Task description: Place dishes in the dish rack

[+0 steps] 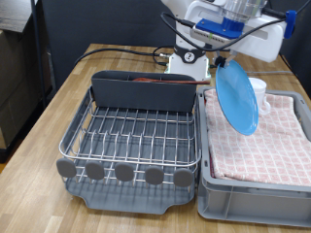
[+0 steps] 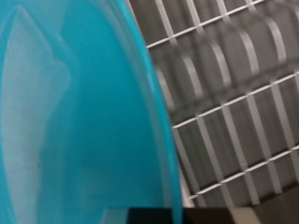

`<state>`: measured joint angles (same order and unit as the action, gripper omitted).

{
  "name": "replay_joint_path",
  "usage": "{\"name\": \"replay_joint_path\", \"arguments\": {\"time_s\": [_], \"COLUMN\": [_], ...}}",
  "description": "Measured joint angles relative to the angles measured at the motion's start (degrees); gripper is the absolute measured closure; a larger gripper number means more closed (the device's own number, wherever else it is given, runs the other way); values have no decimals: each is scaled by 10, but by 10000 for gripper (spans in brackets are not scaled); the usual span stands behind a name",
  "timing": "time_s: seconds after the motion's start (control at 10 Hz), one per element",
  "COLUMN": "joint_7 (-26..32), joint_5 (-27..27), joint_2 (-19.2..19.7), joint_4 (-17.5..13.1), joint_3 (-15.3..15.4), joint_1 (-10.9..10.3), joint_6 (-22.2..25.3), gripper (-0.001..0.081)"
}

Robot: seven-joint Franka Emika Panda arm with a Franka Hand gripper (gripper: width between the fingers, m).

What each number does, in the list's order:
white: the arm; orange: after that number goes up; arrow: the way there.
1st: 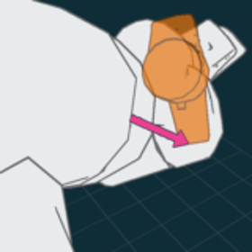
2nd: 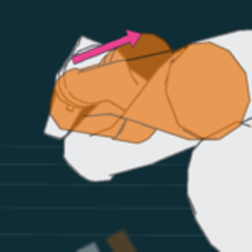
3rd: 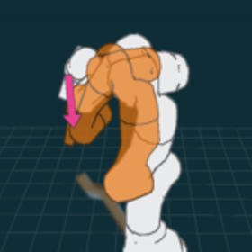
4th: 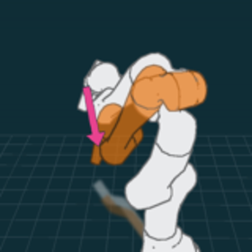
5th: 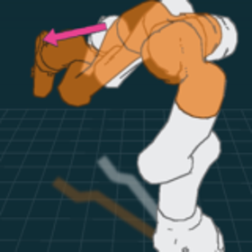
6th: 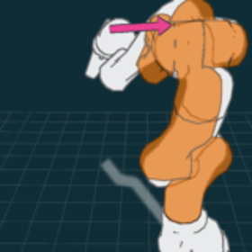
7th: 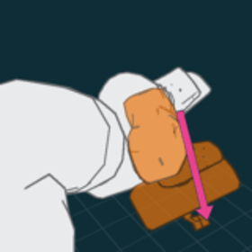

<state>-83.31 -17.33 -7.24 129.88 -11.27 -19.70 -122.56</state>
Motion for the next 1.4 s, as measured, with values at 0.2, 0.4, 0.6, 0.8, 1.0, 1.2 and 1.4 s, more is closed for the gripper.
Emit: {"name": "replay_joint_path", "arguments": {"time_s": [0.2,0.4,0.6,0.8,1.0,1.2,1.4], "joint_7": [40,85,136,196,252,242,242], "joint_5": [-38,-81,-124,-166,-181,-185,-217], "joint_2": [-14,-23,-29,-32,-33,-32,-32], "joint_4": [-5,-6,-6,-6,-7,-7,-12], "joint_3": [-18,-38,-61,-86,-105,-104,-105], "joint_1": [10,25,42,58,70,70,71], "joint_6": [37,50,48,37,7,11,3], "gripper": [787,787,787,787,787,787,787]}}
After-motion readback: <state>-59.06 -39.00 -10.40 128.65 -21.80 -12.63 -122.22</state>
